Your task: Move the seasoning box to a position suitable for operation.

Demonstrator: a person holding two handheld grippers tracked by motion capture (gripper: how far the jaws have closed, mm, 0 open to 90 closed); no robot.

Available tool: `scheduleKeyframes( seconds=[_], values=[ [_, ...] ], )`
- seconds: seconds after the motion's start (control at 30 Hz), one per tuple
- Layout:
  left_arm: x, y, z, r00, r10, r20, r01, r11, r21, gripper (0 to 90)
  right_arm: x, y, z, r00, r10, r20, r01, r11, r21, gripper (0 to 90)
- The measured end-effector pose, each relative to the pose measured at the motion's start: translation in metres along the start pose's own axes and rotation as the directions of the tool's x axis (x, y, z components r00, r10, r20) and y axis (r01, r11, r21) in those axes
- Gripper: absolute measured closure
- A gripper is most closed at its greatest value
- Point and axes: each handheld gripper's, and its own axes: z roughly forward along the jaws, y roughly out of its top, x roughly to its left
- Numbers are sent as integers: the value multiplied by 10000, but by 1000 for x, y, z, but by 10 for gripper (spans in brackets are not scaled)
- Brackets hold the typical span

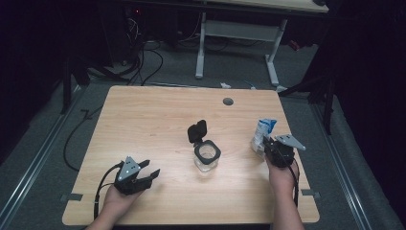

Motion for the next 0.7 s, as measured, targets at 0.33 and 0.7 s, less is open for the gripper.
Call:
scheduleKeyframes(
  seconds=[0.33,0.7],
  values=[
    [1,0,0,10000,-1,-5,1,10000,-29,441,20,5,-20,9989,-289,-363,280,9993,-249,892],
    [0,0,-1,10000,-12,28,12,10000,-72,441,39,-10,-49,9923,-53,-1237,-2,9990,-443,891]
  ],
)
